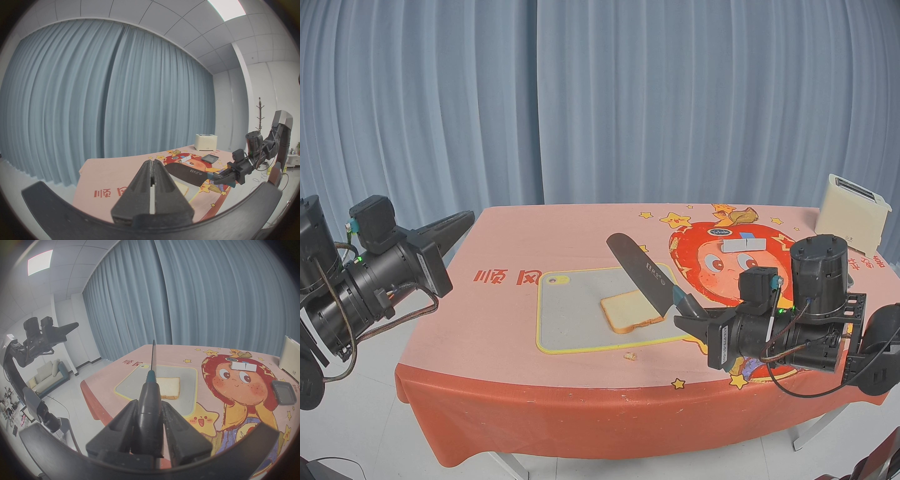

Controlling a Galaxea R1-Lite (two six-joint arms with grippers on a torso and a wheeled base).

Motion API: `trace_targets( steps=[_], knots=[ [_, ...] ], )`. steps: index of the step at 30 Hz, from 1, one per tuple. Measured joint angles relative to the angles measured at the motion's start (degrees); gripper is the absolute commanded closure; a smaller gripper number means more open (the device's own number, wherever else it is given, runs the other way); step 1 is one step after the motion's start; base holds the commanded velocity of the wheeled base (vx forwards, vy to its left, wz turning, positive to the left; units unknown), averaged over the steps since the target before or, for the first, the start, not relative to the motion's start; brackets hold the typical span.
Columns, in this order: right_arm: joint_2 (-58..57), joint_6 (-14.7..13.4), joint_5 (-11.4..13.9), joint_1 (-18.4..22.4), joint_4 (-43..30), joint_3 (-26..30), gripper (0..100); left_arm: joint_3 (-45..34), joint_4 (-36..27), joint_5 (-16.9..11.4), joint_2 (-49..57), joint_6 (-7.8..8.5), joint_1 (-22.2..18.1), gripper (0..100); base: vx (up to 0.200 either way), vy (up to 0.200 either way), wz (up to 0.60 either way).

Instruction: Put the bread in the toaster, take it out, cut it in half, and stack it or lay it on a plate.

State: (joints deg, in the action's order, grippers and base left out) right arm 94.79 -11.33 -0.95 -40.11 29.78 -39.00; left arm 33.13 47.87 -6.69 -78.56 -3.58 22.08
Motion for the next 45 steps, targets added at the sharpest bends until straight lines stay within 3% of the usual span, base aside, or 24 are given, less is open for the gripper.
trace_targets(
  steps=[3, 7, 32, 45],
  knots=[
    [0.00, 0.00, -0.02, -0.02, -0.01, 0.00, 100, 1.51, 0.02, -2.44, -1.16, 0.00, -0.04, 100, 0.000, 0.000, 0.00],
    [-0.06, -0.02, -0.06, -0.18, 0.00, -0.02, 100, 3.13, -0.02, -3.34, -2.62, 0.13, -0.22, 100, 0.000, 0.000, 0.00],
    [1.71, 0.02, -0.16, -0.13, -0.15, 0.17, 100, 11.54, 0.73, -3.38, -14.03, 0.41, -0.30, 100, 0.000, 0.000, 0.00],
    [4.02, 0.02, -0.20, -0.16, -0.28, 0.44, 100, 15.68, 3.85, -3.10, -22.41, 1.24, 3.06, 100, 0.000, 0.000, 0.00]
  ],
)
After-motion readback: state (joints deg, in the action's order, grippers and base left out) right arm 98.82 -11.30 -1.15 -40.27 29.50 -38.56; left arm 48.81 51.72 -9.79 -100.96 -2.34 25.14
